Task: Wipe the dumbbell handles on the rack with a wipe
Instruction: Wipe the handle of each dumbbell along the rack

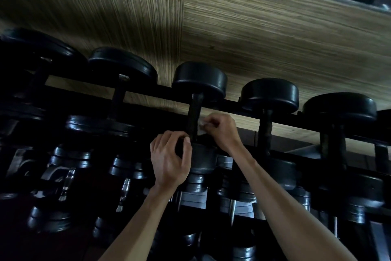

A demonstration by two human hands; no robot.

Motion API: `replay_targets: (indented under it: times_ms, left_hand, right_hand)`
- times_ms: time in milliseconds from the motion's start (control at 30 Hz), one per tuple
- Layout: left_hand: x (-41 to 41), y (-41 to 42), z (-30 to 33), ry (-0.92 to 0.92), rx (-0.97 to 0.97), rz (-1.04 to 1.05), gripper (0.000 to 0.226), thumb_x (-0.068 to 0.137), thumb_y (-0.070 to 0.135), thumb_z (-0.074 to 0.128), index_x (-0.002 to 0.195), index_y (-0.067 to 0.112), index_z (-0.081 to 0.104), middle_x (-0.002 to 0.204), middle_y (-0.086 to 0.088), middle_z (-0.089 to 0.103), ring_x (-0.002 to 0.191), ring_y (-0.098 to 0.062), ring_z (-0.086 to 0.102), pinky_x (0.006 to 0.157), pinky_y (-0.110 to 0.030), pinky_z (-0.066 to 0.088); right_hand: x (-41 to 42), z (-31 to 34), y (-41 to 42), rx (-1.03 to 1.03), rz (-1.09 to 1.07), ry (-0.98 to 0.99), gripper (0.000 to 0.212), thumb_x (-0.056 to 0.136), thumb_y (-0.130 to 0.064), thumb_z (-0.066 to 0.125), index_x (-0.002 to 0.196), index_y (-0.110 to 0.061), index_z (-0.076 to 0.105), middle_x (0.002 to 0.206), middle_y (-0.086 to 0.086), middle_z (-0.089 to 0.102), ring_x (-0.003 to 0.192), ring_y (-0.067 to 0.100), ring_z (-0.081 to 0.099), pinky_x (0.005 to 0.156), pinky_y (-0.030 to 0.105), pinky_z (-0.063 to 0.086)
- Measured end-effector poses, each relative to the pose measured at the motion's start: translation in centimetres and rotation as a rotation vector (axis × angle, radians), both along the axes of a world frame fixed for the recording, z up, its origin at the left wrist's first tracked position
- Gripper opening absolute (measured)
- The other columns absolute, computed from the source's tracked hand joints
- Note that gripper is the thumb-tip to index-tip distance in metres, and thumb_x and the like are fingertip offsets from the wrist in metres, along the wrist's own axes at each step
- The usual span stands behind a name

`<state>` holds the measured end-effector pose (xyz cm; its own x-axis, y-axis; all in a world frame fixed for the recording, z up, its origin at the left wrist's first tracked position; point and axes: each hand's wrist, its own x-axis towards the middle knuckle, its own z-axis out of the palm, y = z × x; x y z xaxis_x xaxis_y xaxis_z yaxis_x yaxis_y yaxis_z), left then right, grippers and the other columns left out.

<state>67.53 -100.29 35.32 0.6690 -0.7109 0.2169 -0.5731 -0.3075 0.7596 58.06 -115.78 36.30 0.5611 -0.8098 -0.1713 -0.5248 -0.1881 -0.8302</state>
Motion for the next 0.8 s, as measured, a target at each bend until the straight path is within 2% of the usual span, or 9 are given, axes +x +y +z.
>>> replay_targets:
  times_ms: [67,167,267,400,433,500,567,700,800]
  left_hand:
    - [0.0,0.0,0.0,-0.002,-0.009,-0.004,0.033,0.095,0.041,0.042,0.096,0.021,0.068,0.091,0.011,0.066,0.088,-0.012,0.061,0.088,-0.04,0.045]
    - [0.1,0.1,0.1,-0.007,-0.003,-0.007,0.034,0.096,0.042,0.041,0.096,0.021,0.068,0.09,0.01,0.065,0.087,-0.013,0.061,0.088,-0.04,0.045]
    - [0.0,0.0,0.1,-0.003,0.008,-0.001,0.035,0.096,0.042,0.041,0.095,0.02,0.068,0.089,0.01,0.065,0.087,-0.013,0.061,0.089,-0.04,0.045]
    - [0.0,0.1,0.1,0.014,-0.001,0.001,0.034,0.096,0.043,0.041,0.095,0.021,0.067,0.089,0.011,0.065,0.087,-0.012,0.06,0.09,-0.04,0.044]
    - [0.0,0.1,0.1,0.015,-0.005,0.002,0.033,0.096,0.043,0.042,0.095,0.021,0.067,0.09,0.011,0.065,0.087,-0.012,0.06,0.09,-0.039,0.044]
    - [0.0,0.1,0.0,0.013,-0.011,0.004,0.033,0.095,0.042,0.042,0.095,0.021,0.067,0.089,0.011,0.065,0.087,-0.012,0.06,0.09,-0.039,0.044]
    - [0.0,0.1,-0.1,0.007,-0.014,0.004,0.033,0.096,0.042,0.042,0.095,0.021,0.067,0.089,0.011,0.065,0.086,-0.012,0.06,0.09,-0.039,0.044]
    - [0.0,0.0,-0.1,-0.001,-0.013,0.011,0.035,0.096,0.043,0.042,0.095,0.02,0.068,0.089,0.01,0.065,0.086,-0.011,0.06,0.09,-0.037,0.044]
    - [-0.1,0.1,0.0,-0.013,-0.01,0.018,0.035,0.096,0.043,0.042,0.093,0.021,0.068,0.088,0.01,0.065,0.085,-0.011,0.06,0.087,-0.036,0.044]
  right_hand:
    - [-0.5,0.3,0.1,0.052,0.063,0.035,0.009,0.086,-0.009,0.075,0.081,-0.016,0.075,0.072,-0.017,0.068,0.067,-0.012,0.061,0.069,0.015,0.045]
    - [0.7,1.4,-0.4,-0.058,-0.052,-0.071,0.007,0.087,0.001,0.071,0.084,-0.004,0.075,0.068,-0.017,0.064,0.062,-0.017,0.059,0.064,0.005,0.041]
    - [2.6,1.8,-1.2,-0.207,-0.151,-0.123,0.011,0.088,0.002,0.069,0.093,-0.003,0.076,0.084,-0.005,0.073,0.073,-0.018,0.061,0.069,0.001,0.042]
    - [1.5,1.0,-0.7,-0.154,-0.028,-0.077,0.013,0.084,0.002,0.073,0.094,-0.005,0.076,0.096,0.005,0.074,0.086,0.005,0.068,0.076,0.007,0.047]
    - [0.6,0.9,-0.2,-0.115,0.042,-0.045,0.014,0.083,0.003,0.073,0.094,-0.005,0.077,0.094,0.003,0.073,0.086,0.003,0.068,0.076,0.007,0.047]
    - [-0.9,0.8,0.5,-0.036,0.172,0.03,0.015,0.083,0.006,0.071,0.093,-0.004,0.077,0.088,-0.008,0.071,0.082,-0.012,0.064,0.075,0.005,0.046]
    - [-1.0,0.8,0.6,-0.022,0.184,0.035,0.014,0.083,0.004,0.072,0.092,-0.005,0.078,0.086,-0.009,0.071,0.078,-0.019,0.061,0.074,0.004,0.044]
    - [1.5,1.2,-1.3,-0.24,-0.076,-0.137,0.012,0.086,-0.008,0.076,0.098,-0.007,0.076,0.09,-0.005,0.071,0.079,-0.01,0.064,0.074,0.007,0.046]
    - [3.2,0.9,-2.0,-0.387,-0.098,-0.132,0.012,0.088,-0.004,0.073,0.099,-0.007,0.076,0.096,0.001,0.071,0.084,0.0,0.065,0.077,0.009,0.051]
